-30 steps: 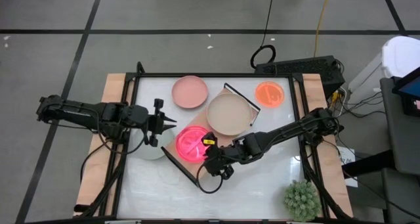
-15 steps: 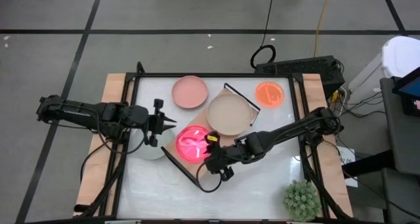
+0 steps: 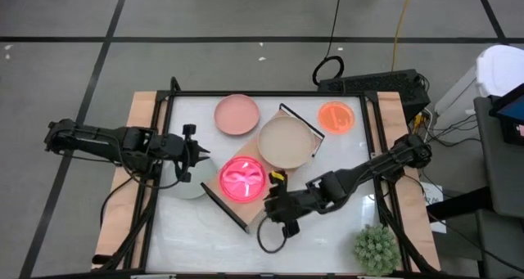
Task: Place and stack plates onto a shelf
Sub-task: Stack the big gray plate on top of the big brown plate on the shelf
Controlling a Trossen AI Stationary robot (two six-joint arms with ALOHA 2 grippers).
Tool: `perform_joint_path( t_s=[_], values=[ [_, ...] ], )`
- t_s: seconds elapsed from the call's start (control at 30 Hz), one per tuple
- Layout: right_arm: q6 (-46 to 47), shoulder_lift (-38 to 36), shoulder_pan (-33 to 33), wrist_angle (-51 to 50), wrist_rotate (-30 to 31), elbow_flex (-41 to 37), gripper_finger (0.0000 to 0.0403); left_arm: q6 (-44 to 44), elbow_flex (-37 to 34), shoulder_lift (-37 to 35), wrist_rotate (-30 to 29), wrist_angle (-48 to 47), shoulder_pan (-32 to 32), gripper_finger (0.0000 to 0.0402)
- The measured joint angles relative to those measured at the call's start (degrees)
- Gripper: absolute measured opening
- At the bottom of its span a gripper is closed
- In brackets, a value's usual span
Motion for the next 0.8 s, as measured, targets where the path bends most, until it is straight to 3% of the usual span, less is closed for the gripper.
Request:
perform_joint_path(
  t_s=[0.37, 0.57, 0.8],
  values=[
    [2.2, 0.0, 4.9, -0.6, 7.2, 0.0, 0.013, -11.8, 0.0, -2.7, 0.2, -12.9, 0.0, 0.0081],
    [4.0, 0.0, 5.5, -1.5, 7.2, 0.0, 0.013, -16.8, 0.0, -2.6, 6.6, -17.3, -0.3, 0.0081],
    [5.4, -0.2, 5.5, -3.9, 7.2, 0.0, 0.013, -23.0, -1.6, -2.7, 9.5, -19.5, -4.3, 0.0081]
  ],
)
